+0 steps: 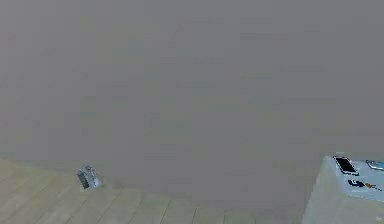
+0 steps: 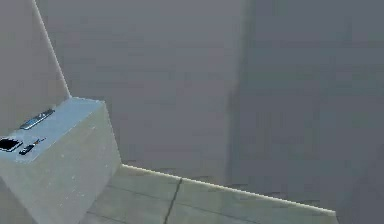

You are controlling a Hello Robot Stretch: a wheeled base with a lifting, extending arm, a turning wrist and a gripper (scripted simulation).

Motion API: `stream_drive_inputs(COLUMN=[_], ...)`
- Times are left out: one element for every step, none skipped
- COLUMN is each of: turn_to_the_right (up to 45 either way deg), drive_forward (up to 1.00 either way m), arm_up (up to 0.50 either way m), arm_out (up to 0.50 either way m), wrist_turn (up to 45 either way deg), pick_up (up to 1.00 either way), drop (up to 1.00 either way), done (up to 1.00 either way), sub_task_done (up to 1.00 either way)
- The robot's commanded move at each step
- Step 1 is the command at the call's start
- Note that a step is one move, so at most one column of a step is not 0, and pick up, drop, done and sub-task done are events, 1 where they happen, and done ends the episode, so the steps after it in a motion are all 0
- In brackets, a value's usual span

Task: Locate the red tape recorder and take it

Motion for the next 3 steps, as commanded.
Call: stream_drive_inputs(turn_to_the_right=[0.0, -27.0, -3.0], drive_forward=[0.25, 0.0, 0.0], arm_up=[0.0, 0.0, 0.0], arm_out=[0.0, 0.0, 0.0], wrist_turn=[0.0, 0.0, 0.0], pick_up=[0.0, 0.0, 0.0], drop=[0.0, 0.0, 0.0], done=[0.0, 0.0, 0.0], sub_task_done=[0.0, 0.0, 0.0])
